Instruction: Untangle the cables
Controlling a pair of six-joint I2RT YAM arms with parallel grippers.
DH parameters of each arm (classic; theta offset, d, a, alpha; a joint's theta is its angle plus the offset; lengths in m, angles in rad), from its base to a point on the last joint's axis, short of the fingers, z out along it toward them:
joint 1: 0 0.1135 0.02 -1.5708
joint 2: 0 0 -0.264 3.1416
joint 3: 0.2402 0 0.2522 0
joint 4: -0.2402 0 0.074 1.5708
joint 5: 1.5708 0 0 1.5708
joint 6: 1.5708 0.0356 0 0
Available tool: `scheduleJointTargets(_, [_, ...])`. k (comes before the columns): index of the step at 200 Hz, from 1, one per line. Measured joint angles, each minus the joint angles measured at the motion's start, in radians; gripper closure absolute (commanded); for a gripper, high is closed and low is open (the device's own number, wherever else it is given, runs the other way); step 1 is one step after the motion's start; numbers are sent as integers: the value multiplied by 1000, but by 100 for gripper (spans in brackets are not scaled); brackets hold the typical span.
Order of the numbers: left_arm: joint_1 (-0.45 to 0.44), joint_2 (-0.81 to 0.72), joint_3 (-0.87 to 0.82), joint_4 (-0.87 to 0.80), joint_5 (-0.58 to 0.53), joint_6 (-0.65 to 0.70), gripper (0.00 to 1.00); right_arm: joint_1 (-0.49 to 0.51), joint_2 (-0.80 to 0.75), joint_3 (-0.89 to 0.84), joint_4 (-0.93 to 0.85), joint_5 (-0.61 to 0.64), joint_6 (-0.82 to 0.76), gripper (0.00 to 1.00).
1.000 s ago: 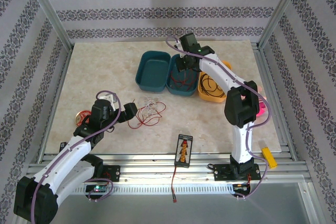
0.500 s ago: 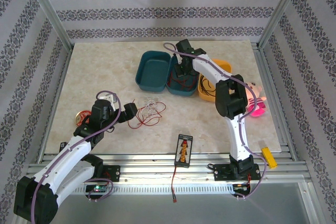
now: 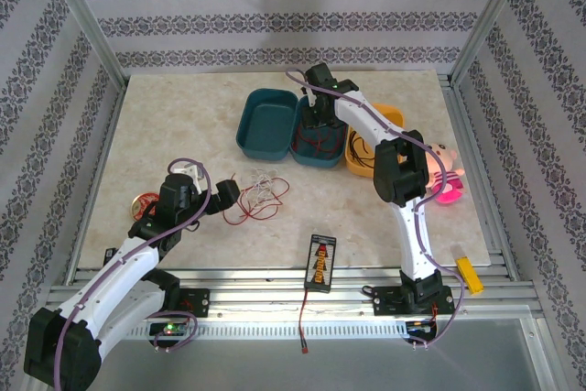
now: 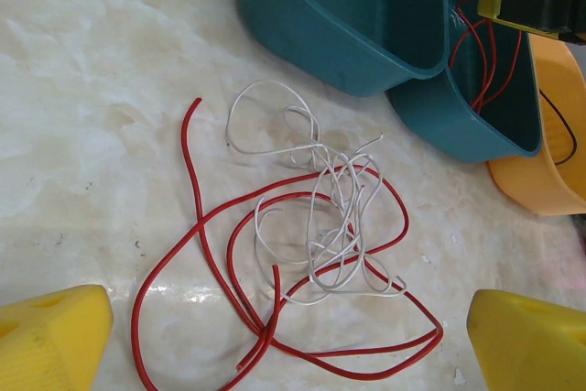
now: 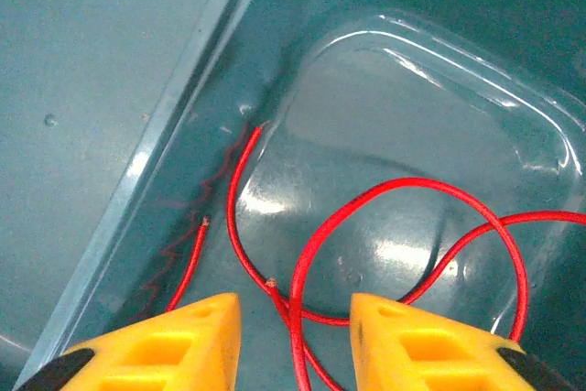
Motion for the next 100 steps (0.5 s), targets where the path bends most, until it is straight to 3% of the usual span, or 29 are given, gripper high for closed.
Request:
scheduleJointTargets(46, [0,0,0,0,0,0,1,0,-90,-36,-12,-6,23,56])
scheduleJointTargets(100, [0,22,0,-15,15,1,2,16,-381,-226,50,-2,88,55])
